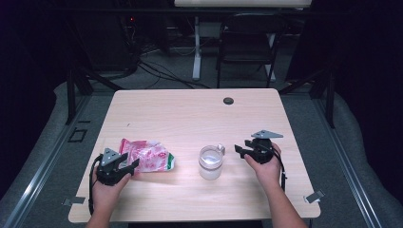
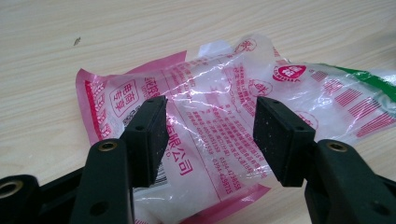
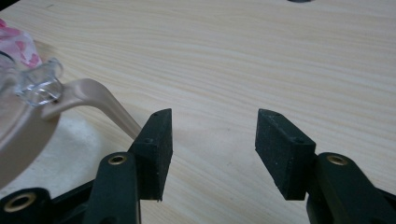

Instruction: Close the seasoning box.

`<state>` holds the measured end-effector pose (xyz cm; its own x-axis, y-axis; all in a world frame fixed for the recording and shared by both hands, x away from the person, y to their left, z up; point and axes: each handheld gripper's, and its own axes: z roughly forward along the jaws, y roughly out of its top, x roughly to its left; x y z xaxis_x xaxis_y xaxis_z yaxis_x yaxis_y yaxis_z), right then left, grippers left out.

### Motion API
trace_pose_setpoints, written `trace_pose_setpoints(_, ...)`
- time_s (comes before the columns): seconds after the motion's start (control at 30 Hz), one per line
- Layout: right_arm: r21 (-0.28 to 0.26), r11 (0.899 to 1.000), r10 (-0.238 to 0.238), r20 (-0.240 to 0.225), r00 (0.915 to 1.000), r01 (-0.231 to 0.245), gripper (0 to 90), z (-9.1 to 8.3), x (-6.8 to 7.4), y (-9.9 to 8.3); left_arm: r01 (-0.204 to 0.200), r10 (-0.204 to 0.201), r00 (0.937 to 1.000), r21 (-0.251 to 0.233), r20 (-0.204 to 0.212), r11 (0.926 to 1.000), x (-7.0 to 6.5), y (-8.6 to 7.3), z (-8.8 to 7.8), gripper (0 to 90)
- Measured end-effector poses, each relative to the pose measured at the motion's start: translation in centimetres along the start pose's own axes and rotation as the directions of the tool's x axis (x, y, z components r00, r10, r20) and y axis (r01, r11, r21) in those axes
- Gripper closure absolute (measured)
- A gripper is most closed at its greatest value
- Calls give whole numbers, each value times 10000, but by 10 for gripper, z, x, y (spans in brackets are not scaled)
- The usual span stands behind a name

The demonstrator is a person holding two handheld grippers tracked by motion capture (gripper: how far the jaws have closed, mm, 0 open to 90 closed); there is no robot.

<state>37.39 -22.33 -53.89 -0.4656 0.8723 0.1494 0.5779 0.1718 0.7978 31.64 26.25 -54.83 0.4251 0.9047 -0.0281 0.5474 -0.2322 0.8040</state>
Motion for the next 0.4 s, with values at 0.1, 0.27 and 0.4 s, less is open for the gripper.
trace_pose_setpoints(0.1,104,9997,214,-3,9998,-214,461,2,-4,-2,60,-59,9999,67,-120,10000,1,-2,1,447)
trace_pose_setpoints(0.27,139,9992,381,65,9993,-382,454,3,-7,-4,10,-6,9998,197,-202,9998,0,-3,3,443)
trace_pose_setpoints(0.4,116,9991,404,68,9992,-405,448,3,-7,-4,14,-12,9999,165,-137,9999,-1,-2,4,443)
